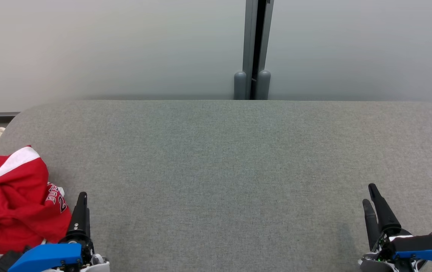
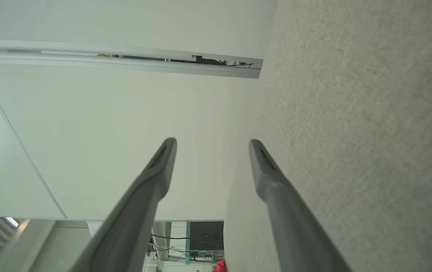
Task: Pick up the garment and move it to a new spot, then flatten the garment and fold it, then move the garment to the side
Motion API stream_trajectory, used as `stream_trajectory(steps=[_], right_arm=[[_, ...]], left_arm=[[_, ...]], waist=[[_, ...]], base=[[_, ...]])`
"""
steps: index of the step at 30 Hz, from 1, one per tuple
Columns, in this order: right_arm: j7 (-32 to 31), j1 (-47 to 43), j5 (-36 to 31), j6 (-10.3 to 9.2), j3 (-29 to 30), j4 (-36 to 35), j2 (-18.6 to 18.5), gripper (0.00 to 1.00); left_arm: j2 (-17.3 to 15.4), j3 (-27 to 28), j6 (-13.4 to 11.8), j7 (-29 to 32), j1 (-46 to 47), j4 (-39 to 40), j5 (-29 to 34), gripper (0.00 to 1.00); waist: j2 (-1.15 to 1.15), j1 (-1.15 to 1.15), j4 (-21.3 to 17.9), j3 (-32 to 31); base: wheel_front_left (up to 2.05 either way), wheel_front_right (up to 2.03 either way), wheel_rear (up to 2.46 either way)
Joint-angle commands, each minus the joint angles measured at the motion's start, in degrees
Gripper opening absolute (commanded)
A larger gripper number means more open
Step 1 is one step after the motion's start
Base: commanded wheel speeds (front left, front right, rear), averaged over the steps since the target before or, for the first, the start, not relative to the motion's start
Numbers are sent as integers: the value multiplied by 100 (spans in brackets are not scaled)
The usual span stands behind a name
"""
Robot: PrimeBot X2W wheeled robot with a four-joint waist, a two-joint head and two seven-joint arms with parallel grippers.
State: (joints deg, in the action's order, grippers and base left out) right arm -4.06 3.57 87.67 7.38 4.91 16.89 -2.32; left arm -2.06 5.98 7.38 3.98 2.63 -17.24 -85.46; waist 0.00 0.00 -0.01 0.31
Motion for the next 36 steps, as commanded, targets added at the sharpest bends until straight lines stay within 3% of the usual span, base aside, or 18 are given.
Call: stream_trajectory(steps=[1, 19, 36], right_arm=[[94, 93, -339, 3, -6, -89, -58, 100], [513, 135, -2450, 5, -15, -215, -22, 100], [864, 467, -4342, 8, -181, 374, -39, 100]], left_arm=[[-59, -23, 3, -87, 167, 83, 411, 100], [-140, -287, -158, -506, 249, 167, 2627, 100], [-359, -631, -388, -854, 530, -387, 4121, 100]], waist=[[0, 0, 3, 3], [0, 0, 25, 44], [0, 0, 41, 101]], base=[[0, 0, 0], [0, 0, 0], [0, 0, 0]])
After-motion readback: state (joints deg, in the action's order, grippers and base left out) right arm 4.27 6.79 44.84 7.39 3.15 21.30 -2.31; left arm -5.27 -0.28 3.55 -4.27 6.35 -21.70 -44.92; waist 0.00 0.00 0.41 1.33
